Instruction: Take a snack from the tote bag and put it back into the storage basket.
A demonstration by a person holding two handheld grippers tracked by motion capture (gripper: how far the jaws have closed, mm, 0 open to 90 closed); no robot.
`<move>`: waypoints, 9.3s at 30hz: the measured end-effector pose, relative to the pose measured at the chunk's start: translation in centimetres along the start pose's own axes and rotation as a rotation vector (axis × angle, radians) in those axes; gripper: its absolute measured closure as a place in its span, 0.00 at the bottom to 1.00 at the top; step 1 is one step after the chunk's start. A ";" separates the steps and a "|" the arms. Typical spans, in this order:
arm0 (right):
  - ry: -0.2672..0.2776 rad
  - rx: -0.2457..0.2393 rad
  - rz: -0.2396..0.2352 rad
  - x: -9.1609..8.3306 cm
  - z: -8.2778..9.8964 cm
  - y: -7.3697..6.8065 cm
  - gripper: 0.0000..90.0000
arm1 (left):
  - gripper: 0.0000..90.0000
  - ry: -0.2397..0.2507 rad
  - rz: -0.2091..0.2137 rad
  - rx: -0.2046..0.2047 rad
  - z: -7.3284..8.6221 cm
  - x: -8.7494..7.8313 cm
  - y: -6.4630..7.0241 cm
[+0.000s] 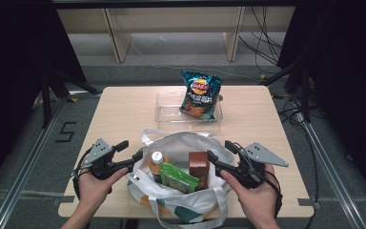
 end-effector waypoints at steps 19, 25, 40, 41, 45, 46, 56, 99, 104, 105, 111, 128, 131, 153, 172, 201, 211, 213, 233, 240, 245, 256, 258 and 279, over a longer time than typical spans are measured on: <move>-0.037 -0.017 -0.018 0.7 1.2 -3.6 0.28 | 0.33 0.007 0.012 0.007 -0.4 0.1 0.5; -0.060 -0.031 -0.004 1.4 1.6 -4.5 0.23 | 0.33 0.011 0.011 0.006 -0.4 0.0 0.4; -0.127 -0.040 0.040 3.2 3.2 -4.8 0.20 | 0.33 0.001 0.012 0.008 -0.3 0.1 0.4; -0.122 -0.058 0.041 3.4 3.3 -4.6 0.20 | 0.33 0.001 0.013 0.010 -0.3 0.1 0.4; -0.127 -0.043 0.049 3.5 3.3 -4.7 0.21 | 0.33 0.007 0.021 0.006 -0.2 0.2 0.4; -0.126 -0.051 0.054 3.6 3.3 -4.6 0.21 | 0.33 0.006 0.021 0.005 -0.2 0.2 0.4; -0.105 -0.058 0.041 3.0 3.1 -4.6 0.35 | 0.33 0.000 0.013 0.009 -0.2 0.2 0.4; -0.082 -0.087 0.009 3.1 1.6 -3.4 0.43 | 0.33 0.003 0.008 0.006 -0.3 0.0 0.3; -0.087 -0.041 0.014 2.7 1.0 -3.2 0.43 | 0.33 0.011 0.016 0.005 -0.3 0.1 0.4; -0.086 -0.043 0.016 2.7 1.0 -3.0 0.43 | 0.33 0.011 0.016 0.005 -0.3 0.1 0.4; -0.071 -0.035 0.008 2.6 0.1 -2.8 0.43 | 0.33 0.004 0.007 0.007 -0.3 0.0 0.3; -0.031 -0.035 0.022 2.0 -2.3 -2.1 0.43 | 0.33 0.002 0.007 0.013 -0.3 0.1 0.4; -0.038 -0.032 0.022 1.9 -2.4 -2.1 0.43 | 0.33 0.002 0.006 0.012 -0.3 0.1 0.4; 0.006 -0.029 0.031 1.6 -4.7 -1.8 0.43 | 0.33 0.004 0.006 0.010 -0.4 0.0 0.4; 0.035 -0.021 0.041 1.3 -6.5 -1.4 0.43 | 0.33 0.005 0.005 0.011 -0.4 0.0 0.4; 0.102 -0.060 0.078 1.0 -9.5 -0.2 0.43 | 0.33 0.004 0.008 0.011 -0.4 0.1 0.4; 0.110 -0.029 0.096 0.8 -10.1 0.3 0.43 | 0.33 0.004 0.007 0.012 -0.4 0.1 0.4; 0.115 -0.051 0.102 0.7 -10.3 0.6 0.43 | 0.33 0.004 0.007 0.011 -0.4 0.1 0.4; 0.132 -0.036 0.124 0.9 -11.1 1.3 0.43 | 0.33 0.003 0.007 0.010 -0.4 0.1 0.4; 0.131 -0.027 0.136 0.8 -11.4 1.8 0.43 | 0.33 0.001 0.006 0.010 -0.3 0.1 0.4; 0.139 -0.037 0.146 0.9 -11.7 2.1 0.43 | 0.33 0.001 0.006 0.010 -0.3 0.1 0.4; 0.139 -0.033 0.164 1.6 -12.1 2.5 0.43 | 0.33 0.003 0.007 0.012 -0.3 0.1 0.4; 0.141 -0.040 0.172 1.7 -12.2 2.8 0.43 | 0.33 0.002 0.005 0.009 -0.3 0.1 0.4; 0.137 -0.052 0.218 3.2 -12.5 3.8 0.43 | 0.33 0.008 0.006 0.008 -0.4 0.0 0.3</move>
Point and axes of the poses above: each handheld gripper's, and its own axes: x roughly forward along the jaws, z roughly out of its underside, y roughly to its right, the point moved 6 cm from there along x, roughly forward along the jaws, and after that the axes turned 7 degrees about z, right-handed, at the moved point
